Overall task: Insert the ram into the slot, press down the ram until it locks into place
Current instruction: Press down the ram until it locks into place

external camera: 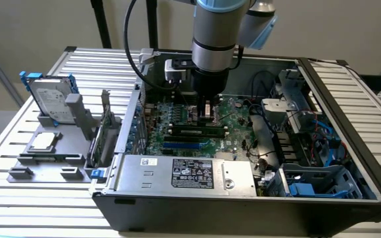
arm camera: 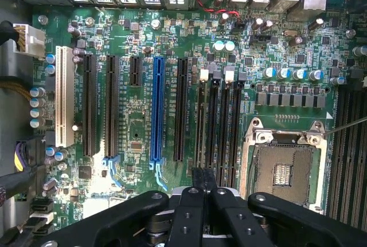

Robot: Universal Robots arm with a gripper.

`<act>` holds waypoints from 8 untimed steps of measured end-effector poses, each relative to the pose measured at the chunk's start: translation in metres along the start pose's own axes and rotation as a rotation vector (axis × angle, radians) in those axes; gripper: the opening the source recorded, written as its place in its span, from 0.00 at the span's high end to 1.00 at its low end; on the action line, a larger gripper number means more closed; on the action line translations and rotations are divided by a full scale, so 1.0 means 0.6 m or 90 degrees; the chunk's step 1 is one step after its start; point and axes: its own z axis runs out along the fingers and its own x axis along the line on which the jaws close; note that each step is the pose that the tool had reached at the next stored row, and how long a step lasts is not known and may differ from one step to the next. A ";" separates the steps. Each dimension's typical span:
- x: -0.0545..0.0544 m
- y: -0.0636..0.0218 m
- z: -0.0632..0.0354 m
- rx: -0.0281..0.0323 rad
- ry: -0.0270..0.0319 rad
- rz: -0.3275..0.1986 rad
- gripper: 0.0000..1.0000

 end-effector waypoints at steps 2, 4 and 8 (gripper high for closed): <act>0.000 0.000 0.001 0.0000 0.0000 0.000 0.90; -0.001 0.000 0.002 0.0000 0.0000 0.000 0.90; -0.003 0.000 0.005 0.0000 0.0000 0.001 0.90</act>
